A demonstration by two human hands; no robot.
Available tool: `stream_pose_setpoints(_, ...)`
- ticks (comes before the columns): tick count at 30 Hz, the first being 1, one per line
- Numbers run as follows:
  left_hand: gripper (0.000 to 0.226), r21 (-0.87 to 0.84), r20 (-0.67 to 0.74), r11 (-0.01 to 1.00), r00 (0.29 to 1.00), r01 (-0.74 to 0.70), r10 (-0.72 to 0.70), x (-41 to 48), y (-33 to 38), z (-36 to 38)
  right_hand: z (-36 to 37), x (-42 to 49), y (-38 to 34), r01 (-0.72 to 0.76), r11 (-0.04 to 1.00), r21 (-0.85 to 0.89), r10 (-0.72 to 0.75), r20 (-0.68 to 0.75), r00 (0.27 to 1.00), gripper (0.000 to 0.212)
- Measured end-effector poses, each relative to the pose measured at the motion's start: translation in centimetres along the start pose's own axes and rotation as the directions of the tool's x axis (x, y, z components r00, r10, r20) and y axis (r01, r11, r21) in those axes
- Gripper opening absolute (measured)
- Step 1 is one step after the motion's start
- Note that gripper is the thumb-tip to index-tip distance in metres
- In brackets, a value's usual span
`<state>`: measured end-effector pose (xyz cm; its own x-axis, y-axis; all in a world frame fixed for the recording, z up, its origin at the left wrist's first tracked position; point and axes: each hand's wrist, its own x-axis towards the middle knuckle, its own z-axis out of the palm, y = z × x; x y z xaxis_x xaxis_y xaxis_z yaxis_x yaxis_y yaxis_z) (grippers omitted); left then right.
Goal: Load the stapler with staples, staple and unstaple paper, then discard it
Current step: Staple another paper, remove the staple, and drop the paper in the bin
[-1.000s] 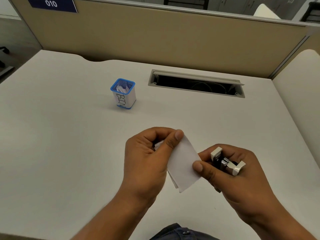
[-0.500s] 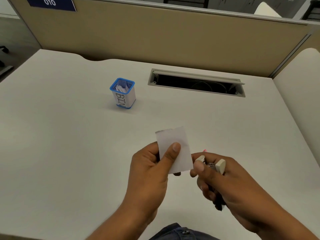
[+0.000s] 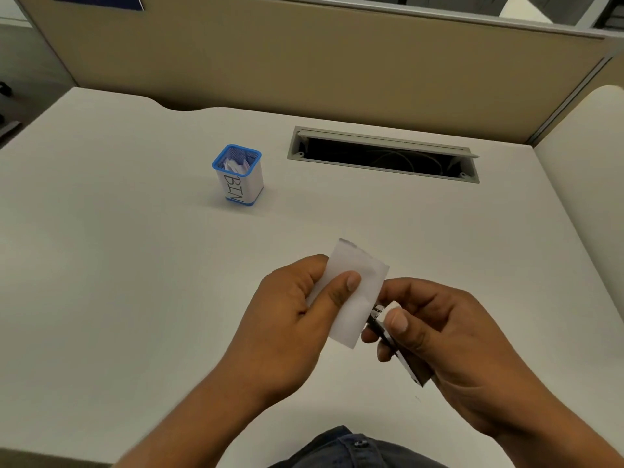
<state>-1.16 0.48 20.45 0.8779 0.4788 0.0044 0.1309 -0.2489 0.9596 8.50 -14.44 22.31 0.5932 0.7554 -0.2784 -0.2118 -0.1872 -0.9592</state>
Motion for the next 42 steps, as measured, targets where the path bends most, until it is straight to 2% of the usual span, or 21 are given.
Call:
stream_pose_setpoints(3,0.032,0.094,0.056,0.995,0.998,-0.017,0.012,0.0,0.2,-0.5,0.0,-0.1,0.2,0.016,1.000,0.009,-0.016,0.007,1.000,0.061)
stream_pose_setpoints(7,0.023,0.108,0.112,0.993,0.993,-0.041,0.028,0.0,0.4,-0.8,-0.1,0.0,0.2,0.029,0.999,0.027,-0.029,0.006,1.000,0.061)
stream_pose_setpoints(11,0.019,0.110,0.101,0.990,0.992,-0.085,0.074,0.3,0.7,-0.5,0.0,0.2,0.1,0.040,0.999,0.017,-0.040,-0.005,0.999,0.058)
stream_pose_setpoints(17,0.024,0.068,0.089,0.995,0.993,-0.078,0.072,0.5,0.9,0.1,0.1,0.3,0.3,0.029,0.999,-0.031,-0.031,-0.056,0.998,0.024)
stream_pose_setpoints(21,0.021,0.021,0.099,0.998,0.993,-0.059,0.057,0.7,0.8,0.1,0.1,0.3,0.4,0.049,0.999,-0.024,-0.050,-0.074,0.996,0.029)
stream_pose_setpoints(29,0.026,0.029,0.129,0.999,0.991,-0.032,0.027,1.3,0.5,-0.3,0.0,0.5,0.5,0.027,1.000,0.002,-0.027,-0.074,0.997,0.023)
stream_pose_setpoints(31,0.028,-0.011,0.117,1.000,0.993,-0.012,0.013,1.3,0.5,-0.3,-0.1,0.5,0.6,0.028,1.000,0.011,-0.027,-0.080,0.996,0.024)
stream_pose_setpoints(34,0.039,-0.108,0.023,0.993,0.999,0.051,-0.048,1.0,0.5,-0.1,0.0,0.6,0.8,0.039,0.999,0.029,-0.036,-0.112,0.993,0.035)
stream_pose_setpoints(36,0.044,-0.146,0.042,0.986,0.996,0.083,-0.077,0.5,0.5,0.4,0.1,0.7,1.0,0.058,0.997,0.048,-0.051,-0.129,0.990,0.036)
stream_pose_setpoints(38,0.039,-0.184,0.078,0.978,0.993,0.100,-0.087,-0.1,0.4,1.2,0.3,0.9,1.2,0.069,0.996,0.062,-0.060,-0.141,0.988,0.029)
stream_pose_setpoints(42,0.032,-0.273,0.038,0.956,0.994,0.108,-0.102,-0.5,0.1,2.0,0.6,1.1,1.6,0.082,0.995,0.048,-0.071,-0.191,0.979,0.031)
